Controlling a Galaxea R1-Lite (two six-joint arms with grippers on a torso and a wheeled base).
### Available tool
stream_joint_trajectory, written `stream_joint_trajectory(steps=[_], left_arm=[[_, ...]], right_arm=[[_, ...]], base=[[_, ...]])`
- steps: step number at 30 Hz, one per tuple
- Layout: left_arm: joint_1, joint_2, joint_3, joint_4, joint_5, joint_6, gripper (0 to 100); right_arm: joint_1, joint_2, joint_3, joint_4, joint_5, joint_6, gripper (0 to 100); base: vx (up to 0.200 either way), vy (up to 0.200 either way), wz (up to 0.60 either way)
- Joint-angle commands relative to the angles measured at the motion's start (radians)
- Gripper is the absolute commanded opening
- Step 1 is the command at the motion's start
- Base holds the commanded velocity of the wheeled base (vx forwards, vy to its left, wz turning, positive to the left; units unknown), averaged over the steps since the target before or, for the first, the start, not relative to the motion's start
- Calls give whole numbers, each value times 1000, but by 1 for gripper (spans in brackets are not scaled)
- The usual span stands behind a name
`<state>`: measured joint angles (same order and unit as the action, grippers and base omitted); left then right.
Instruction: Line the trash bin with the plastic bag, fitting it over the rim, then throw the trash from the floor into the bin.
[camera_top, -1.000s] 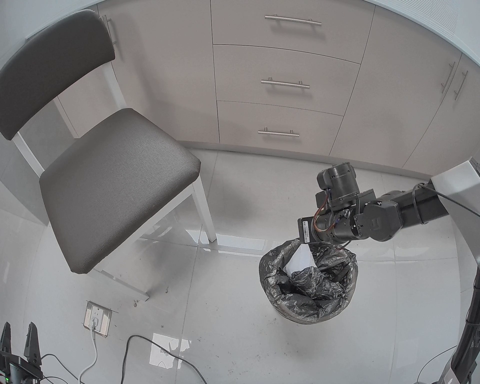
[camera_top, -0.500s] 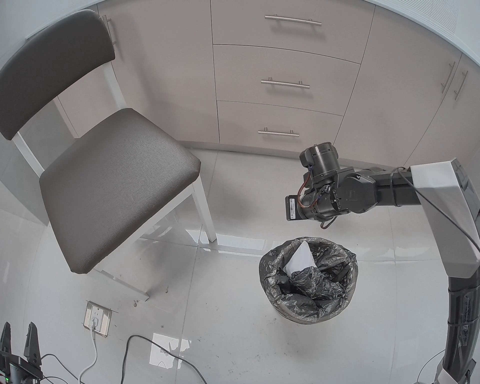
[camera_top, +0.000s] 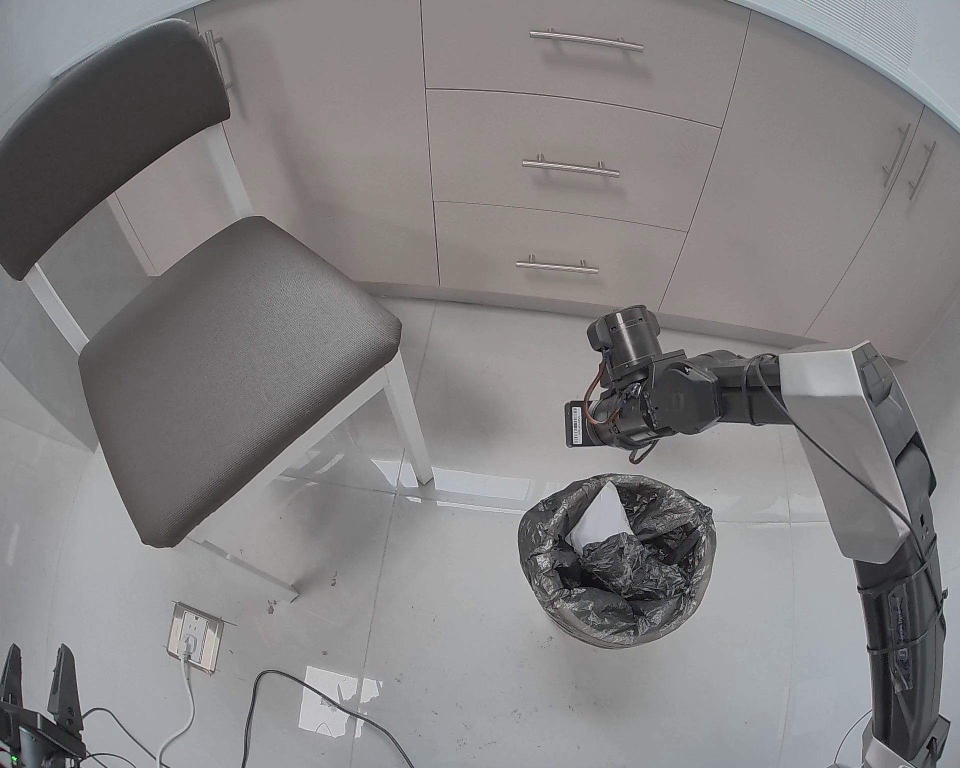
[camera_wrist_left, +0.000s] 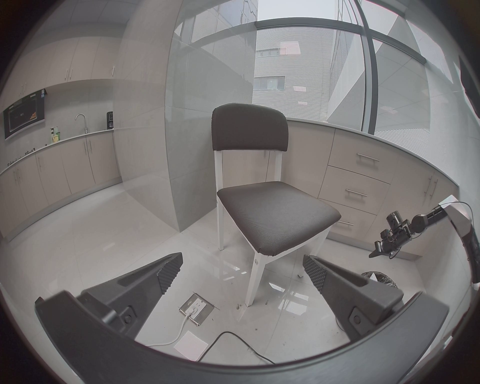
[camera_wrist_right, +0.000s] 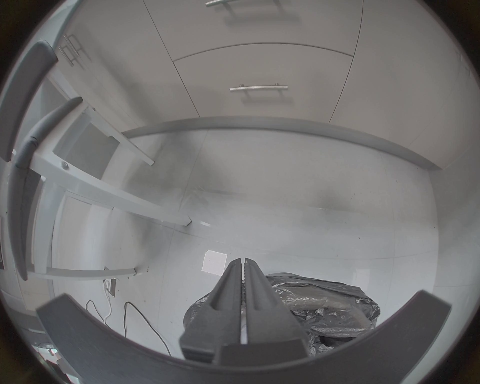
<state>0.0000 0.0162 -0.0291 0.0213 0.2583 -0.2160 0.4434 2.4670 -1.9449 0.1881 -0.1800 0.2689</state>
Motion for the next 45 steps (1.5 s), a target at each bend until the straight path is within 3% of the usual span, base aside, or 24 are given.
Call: stream_joint_trajectory(steps=[1,16,36,45], left_arm=[[0,-15,0,0,-1,0,100],[0,-15,0,0,-1,0,100],[0,-15,0,0,1,0,100],[0,-15,0,0,1,0,100]], right_arm=[[-11,61,-20,2,1,1,0],[-22,101,-55,163,13,3,0],[-34,127,-55,189,13,32,0],[-49,27,-55,249,14,41,0]], base=[[0,0,0],[0,0,0],[0,0,0],[0,0,0]])
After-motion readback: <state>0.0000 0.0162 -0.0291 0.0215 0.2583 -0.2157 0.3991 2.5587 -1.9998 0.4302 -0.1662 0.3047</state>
